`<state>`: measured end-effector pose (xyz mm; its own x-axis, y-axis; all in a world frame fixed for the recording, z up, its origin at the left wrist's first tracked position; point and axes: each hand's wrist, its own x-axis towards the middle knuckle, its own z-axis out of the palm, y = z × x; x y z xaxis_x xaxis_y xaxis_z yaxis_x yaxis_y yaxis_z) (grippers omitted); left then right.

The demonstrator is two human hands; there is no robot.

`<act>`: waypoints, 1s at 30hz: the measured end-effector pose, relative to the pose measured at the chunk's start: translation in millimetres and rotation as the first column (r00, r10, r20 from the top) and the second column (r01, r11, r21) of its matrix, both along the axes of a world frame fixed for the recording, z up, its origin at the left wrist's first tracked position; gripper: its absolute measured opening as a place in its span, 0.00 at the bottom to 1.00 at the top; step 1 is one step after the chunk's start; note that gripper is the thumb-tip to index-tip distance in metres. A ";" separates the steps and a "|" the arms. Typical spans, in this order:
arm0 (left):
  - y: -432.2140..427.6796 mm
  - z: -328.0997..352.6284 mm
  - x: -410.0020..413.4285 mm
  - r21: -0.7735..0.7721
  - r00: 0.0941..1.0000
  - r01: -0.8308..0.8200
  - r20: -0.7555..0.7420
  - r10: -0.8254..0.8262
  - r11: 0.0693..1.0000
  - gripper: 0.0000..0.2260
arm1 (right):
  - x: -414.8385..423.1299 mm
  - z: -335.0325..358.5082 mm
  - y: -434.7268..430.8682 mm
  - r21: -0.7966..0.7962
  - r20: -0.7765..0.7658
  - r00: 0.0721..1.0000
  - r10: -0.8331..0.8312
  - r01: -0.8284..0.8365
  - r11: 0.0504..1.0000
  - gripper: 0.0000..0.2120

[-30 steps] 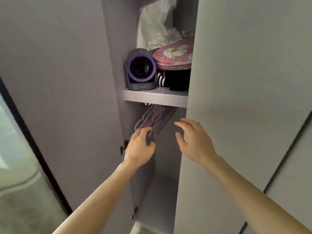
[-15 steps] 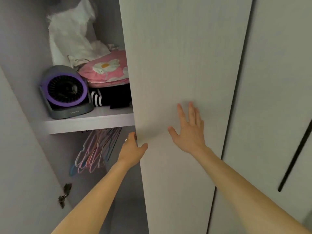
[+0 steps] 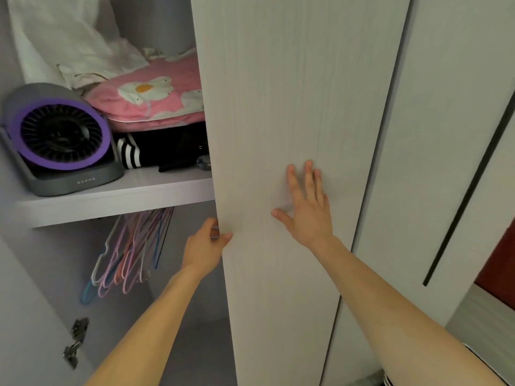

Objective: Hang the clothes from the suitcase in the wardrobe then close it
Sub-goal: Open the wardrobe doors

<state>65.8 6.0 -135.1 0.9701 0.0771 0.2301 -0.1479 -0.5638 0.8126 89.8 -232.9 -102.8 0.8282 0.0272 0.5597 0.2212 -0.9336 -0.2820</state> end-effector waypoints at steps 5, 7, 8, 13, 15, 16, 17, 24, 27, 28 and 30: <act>-4.2 -3.3 -9.2 -0.010 1.000 -0.018 0.003 0.018 1.000 0.09 | -5.7 0.7 -1.8 -0.006 -0.004 1.000 0.007 -0.007 1.000 0.50; -7.1 -5.1 -20.1 -0.021 1.000 -0.026 0.002 0.026 0.999 0.08 | -12.6 2.7 -6.3 -0.017 -0.010 1.000 0.025 -0.025 1.000 0.50; -8.8 -6.3 -25.9 -0.023 1.000 -0.027 0.001 0.027 0.999 0.08 | -16.2 3.3 -9.0 -0.019 -0.018 0.999 0.035 -0.036 0.999 0.50; -23.9 -7.1 -65.8 -0.030 0.997 -0.079 0.018 0.079 0.996 0.09 | -43.7 9.5 -23.7 -0.002 -0.078 0.990 0.117 -0.118 0.993 0.52; -32.7 -5.4 -84.6 -0.037 0.996 -0.093 0.012 0.094 0.995 0.09 | -58.8 16.3 -30.5 0.036 -0.135 0.978 0.161 -0.158 0.987 0.54; -37.0 -4.8 -93.1 -0.041 0.995 -0.100 0.007 0.101 0.994 0.10 | -66.3 20.1 -33.8 0.058 -0.170 0.968 0.182 -0.175 0.983 0.55; -42.3 -4.0 -104.5 -0.050 0.994 -0.113 0.000 0.113 0.992 0.10 | -76.1 24.6 -37.8 0.085 -0.197 0.958 0.207 -0.193 0.977 0.56; -83.1 -9.3 -178.2 -0.185 0.993 -0.074 -0.109 0.054 0.980 0.11 | -155.6 40.8 -37.6 0.410 -0.321 0.866 0.383 -0.238 0.880 0.69; -111.1 -12.2 -205.4 -0.261 0.991 -0.004 -0.133 -0.032 0.965 0.12 | -186.3 32.9 -44.8 0.490 -0.234 0.865 0.443 -0.288 0.823 0.70; -121.0 -14.3 -212.4 -0.289 0.988 0.016 -0.141 -0.059 0.957 0.13 | -195.4 29.1 -51.3 0.485 -0.215 0.872 0.440 -0.296 0.823 0.69; -140.5 -19.1 -223.1 -0.334 0.985 0.059 -0.131 -0.109 0.941 0.14 | -209.4 22.6 -67.7 0.447 -0.185 0.890 0.417 -0.301 0.842 0.65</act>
<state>-157.3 -134.5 -154.2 0.9972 0.0411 0.0617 -0.0493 -0.2534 0.9661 -119.6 -300.6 -80.2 0.9205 0.1768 0.3484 0.3817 -0.5975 -0.7052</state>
